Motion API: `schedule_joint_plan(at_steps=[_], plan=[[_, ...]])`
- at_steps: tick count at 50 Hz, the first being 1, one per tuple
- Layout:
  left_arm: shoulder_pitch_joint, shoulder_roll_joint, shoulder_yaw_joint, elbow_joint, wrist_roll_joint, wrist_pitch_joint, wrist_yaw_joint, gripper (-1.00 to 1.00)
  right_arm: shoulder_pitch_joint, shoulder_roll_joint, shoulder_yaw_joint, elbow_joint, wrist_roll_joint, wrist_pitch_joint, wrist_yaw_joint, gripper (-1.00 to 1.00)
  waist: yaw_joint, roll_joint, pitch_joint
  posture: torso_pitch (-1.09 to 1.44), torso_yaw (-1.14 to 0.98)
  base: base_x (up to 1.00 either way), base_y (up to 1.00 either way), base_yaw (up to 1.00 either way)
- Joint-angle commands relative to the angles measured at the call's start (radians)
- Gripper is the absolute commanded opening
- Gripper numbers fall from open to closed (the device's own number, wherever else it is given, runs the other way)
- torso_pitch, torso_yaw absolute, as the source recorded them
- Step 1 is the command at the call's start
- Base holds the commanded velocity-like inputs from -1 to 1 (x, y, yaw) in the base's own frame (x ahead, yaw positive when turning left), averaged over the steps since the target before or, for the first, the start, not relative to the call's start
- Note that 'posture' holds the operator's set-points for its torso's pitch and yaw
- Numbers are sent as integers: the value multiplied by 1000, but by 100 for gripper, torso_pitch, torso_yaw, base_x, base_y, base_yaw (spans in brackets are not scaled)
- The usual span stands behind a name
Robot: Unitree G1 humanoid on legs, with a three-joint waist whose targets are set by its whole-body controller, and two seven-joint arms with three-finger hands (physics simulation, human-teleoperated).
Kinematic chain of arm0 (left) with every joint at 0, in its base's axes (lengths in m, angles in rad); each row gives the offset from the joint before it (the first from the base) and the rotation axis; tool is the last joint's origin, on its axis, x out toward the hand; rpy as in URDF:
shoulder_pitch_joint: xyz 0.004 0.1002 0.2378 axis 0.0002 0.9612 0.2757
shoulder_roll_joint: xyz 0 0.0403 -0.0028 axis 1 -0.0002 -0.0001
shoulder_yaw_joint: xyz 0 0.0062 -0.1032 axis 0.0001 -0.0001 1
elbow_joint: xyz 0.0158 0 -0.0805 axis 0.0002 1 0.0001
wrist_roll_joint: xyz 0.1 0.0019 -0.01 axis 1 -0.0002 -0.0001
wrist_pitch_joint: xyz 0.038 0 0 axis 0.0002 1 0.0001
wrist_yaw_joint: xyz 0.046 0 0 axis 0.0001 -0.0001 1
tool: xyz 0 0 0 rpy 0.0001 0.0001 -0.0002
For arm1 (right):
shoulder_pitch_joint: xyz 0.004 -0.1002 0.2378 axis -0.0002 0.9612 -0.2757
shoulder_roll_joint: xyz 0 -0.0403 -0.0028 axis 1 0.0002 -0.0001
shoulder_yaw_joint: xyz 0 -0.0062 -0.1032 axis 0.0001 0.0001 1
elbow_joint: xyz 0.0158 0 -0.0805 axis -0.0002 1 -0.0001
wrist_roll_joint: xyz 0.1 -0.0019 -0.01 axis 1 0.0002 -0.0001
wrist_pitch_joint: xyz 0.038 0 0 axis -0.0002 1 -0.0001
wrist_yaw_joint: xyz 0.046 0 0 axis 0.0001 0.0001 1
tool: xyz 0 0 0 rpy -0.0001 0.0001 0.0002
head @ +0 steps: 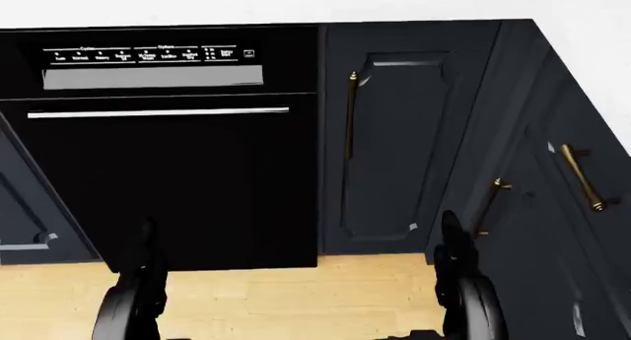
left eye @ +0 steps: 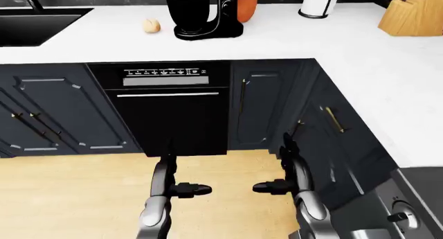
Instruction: Place the bread in the stand mixer bowl.
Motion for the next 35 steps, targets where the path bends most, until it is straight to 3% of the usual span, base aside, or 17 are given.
schedule_joint_plan(at_steps=[1, 3, 5, 7, 8, 23, 28, 35], plan=[[-18, 7, 4, -177, -3, -5, 5, 100, -28, -10, -8, -119, 4, -32, -1, 100, -2, -8, -1, 0, 0, 0, 0, 0], [-10, 6, -4, -203, 16, 12, 6, 100, -26, -10, -5, -147, 2, -14, 7, 100, 7, -1, -64, 0, 0, 0, 0, 0], [-6, 4, -5, -247, 20, 41, 5, 100, -30, -10, -6, -148, -6, -7, 5, 100, 6, -8, -22, 0, 0, 0, 0, 0], [-5, 3, -9, -294, 26, 72, 4, 100, -29, -9, -2, -183, -12, 18, 5, 100, 7, -8, -69, 0, 0, 0, 0, 0], [-2, 1, -13, -306, 31, 75, 5, 100, -28, -9, 0, -199, -10, 27, 11, 100, 7, -8, -75, 0, 0, 0, 0, 0], [-56, 2, -18, -485, 53, 242, 6, 100, -92, -41, -27, -560, -150, 373, 20, 100, 12, -8, -90, 0, 0, 0, 0, 0], [-93, 1, -43, -702, 81, 415, 9, 100, -154, -54, -35, -661, -177, 475, 48, 100, 10, -9, -95, 0, 0, 0, 0, 0], [-130, 5, -25, -829, 77, 523, 2, 100, -161, -54, -40, -708, -211, 488, 55, 100, 11, -7, -84, 0, 0, 0, 0, 0]])
